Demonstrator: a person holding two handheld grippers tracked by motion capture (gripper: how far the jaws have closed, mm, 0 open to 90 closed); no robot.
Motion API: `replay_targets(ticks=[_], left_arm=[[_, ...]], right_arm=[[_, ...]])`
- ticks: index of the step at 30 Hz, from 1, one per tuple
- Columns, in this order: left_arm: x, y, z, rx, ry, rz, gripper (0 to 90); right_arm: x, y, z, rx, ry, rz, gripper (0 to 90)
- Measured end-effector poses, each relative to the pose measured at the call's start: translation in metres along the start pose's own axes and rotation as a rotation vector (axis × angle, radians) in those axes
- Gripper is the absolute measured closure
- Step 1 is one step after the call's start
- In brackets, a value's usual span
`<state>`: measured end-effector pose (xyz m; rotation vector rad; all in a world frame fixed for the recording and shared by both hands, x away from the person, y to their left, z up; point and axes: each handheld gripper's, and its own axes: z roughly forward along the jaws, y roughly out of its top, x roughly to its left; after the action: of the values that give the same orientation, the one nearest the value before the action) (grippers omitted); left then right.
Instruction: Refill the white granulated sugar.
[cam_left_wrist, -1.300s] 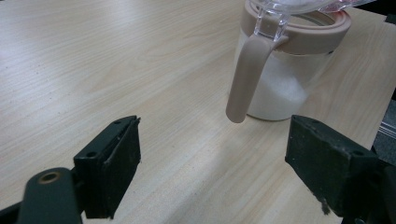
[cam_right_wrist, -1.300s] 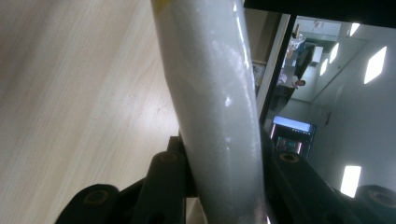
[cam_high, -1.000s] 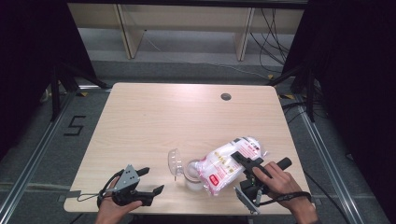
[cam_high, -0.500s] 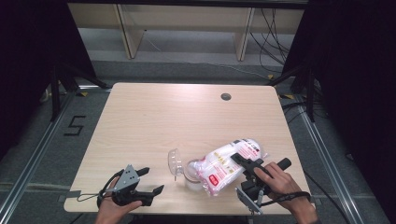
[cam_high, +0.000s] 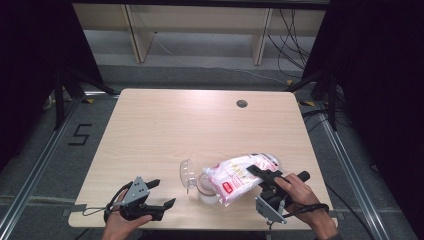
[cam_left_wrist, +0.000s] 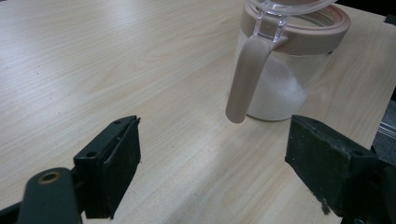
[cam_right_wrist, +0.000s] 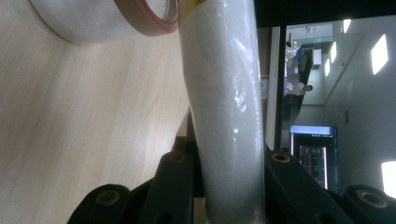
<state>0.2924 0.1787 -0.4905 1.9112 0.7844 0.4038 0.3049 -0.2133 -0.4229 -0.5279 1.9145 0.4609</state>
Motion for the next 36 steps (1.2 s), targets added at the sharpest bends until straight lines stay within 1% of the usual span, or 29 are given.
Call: replay_targets(ticks=[1, 2, 5, 6, 7, 8, 9, 10, 11, 13, 14, 15, 16, 17, 18, 19, 20, 21, 23, 24, 25, 26, 27, 28, 29, 31, 34, 35, 36], left_arm=[[0.0, 0.0, 0.0, -0.001, 0.0, 0.002, 17.5], [0.0, 0.0, 0.0, 0.001, 0.001, 0.004, 17.4], [0.0, 0.0, 0.0, -0.006, -0.004, -0.003, 17.4], [0.0, 0.0, 0.0, -0.007, -0.003, -0.001, 17.4], [0.0, 0.0, 0.0, 0.0, 0.0, 0.002, 17.4], [0.0, 0.0, 0.0, 0.0, 0.0, 0.001, 17.4], [0.0, 0.0, 0.0, 0.0, 0.0, 0.001, 17.4], [0.0, 0.0, 0.0, -0.006, -0.003, -0.002, 17.4], [0.0, 0.0, 0.0, -0.006, -0.003, -0.002, 17.5], [0.0, 0.0, 0.0, -0.01, 0.002, 0.0, 17.4], [0.001, 0.0, 0.0, -0.007, -0.002, 0.009, 17.4], [0.001, 0.0, 0.0, -0.007, 0.001, 0.004, 17.4], [0.001, 0.0, 0.0, -0.007, 0.001, 0.004, 17.4], [0.001, 0.0, 0.0, -0.006, -0.001, 0.008, 17.4], [0.0, 0.0, 0.0, -0.006, -0.002, -0.002, 17.4], [0.0, 0.001, -0.001, 0.001, 0.002, 0.006, 17.5], [0.0, 0.001, -0.001, -0.001, 0.0, 0.002, 17.8], [0.0, 0.001, -0.001, 0.0, 0.001, 0.004, 17.8], [0.0, 0.0, -0.001, 0.001, -0.001, 0.001, 18.0], [0.0, 0.0, -0.001, -0.008, -0.002, -0.008, 18.0], [0.0, 0.001, -0.001, -0.003, -0.002, 0.002, 18.0], [0.002, 0.001, -0.001, -0.004, -0.003, 0.025, 18.0], [0.002, 0.001, -0.001, -0.005, -0.003, 0.021, 18.0], [0.002, 0.001, -0.001, -0.006, -0.003, 0.022, 18.0], [0.001, 0.001, -0.001, -0.004, -0.002, 0.01, 18.0], [0.001, 0.001, -0.001, -0.005, -0.002, 0.009, 18.0], [0.002, 0.001, -0.001, -0.003, -0.003, 0.025, 18.0], [0.0, 0.001, -0.001, -0.003, -0.001, -0.002, 18.0], [0.0, 0.001, -0.001, -0.004, -0.002, -0.003, 18.0]], right_arm=[[-0.001, -0.001, 0.0, -0.007, 0.002, 0.003, 80.0], [0.003, -0.002, 0.0, 0.007, 0.012, 0.054, 80.0], [0.002, -0.003, 0.002, -0.014, 0.015, 0.055, 80.0], [0.003, -0.004, 0.002, -0.021, 0.019, 0.08, 80.1], [0.006, -0.005, 0.0, 0.006, 0.029, 0.124, 80.1], [0.0, -0.006, 0.002, -0.029, 0.008, 0.057, 80.3], [0.0, -0.006, 0.002, -0.029, 0.008, 0.057, 80.3], [0.004, -0.007, 0.0, -0.013, 0.022, 0.126, 80.3], [0.004, -0.007, 0.0, -0.013, 0.022, 0.126, 80.3], [0.0, -0.011, 0.001, -0.048, 0.016, 0.111, 80.5], [0.004, -0.012, -0.001, -0.025, 0.022, 0.18, 80.5], [0.001, -0.013, 0.001, -0.05, 0.018, 0.148, 80.6], [0.001, -0.013, 0.001, -0.05, 0.018, 0.148, 80.6], [0.003, -0.016, 0.001, -0.06, 0.014, 0.197, 80.6], [0.003, -0.016, 0.001, -0.06, 0.014, 0.197, 80.6], [0.005, -0.016, 0.0, -0.054, 0.014, 0.24, 80.7], [0.002, -0.018, 0.003, -0.077, 0.017, 0.206, 80.8], [0.002, -0.018, 0.003, -0.077, 0.017, 0.206, 80.8], [0.005, -0.02, 0.001, -0.059, 0.015, 0.277, 80.8], [0.003, -0.021, 0.002, -0.063, 0.021, 0.271, 80.8], [0.005, -0.022, 0.002, -0.059, 0.023, 0.312, 80.9], [0.004, -0.023, 0.004, -0.074, 0.02, 0.292, 80.9], [0.004, -0.024, 0.005, -0.076, 0.018, 0.307, 80.9], [0.005, -0.026, 0.005, -0.08, 0.021, 0.33, 81.0], [0.008, -0.026, 0.006, -0.084, 0.022, 0.388, 81.0], [0.007, -0.027, 0.008, -0.095, 0.025, 0.382, 81.1], [0.009, -0.028, 0.012, -0.098, 0.031, 0.413, 81.2], [0.01, -0.029, 0.013, -0.094, 0.04, 0.432, 81.3], [0.012, -0.029, 0.014, -0.094, 0.036, 0.45, 81.4]])
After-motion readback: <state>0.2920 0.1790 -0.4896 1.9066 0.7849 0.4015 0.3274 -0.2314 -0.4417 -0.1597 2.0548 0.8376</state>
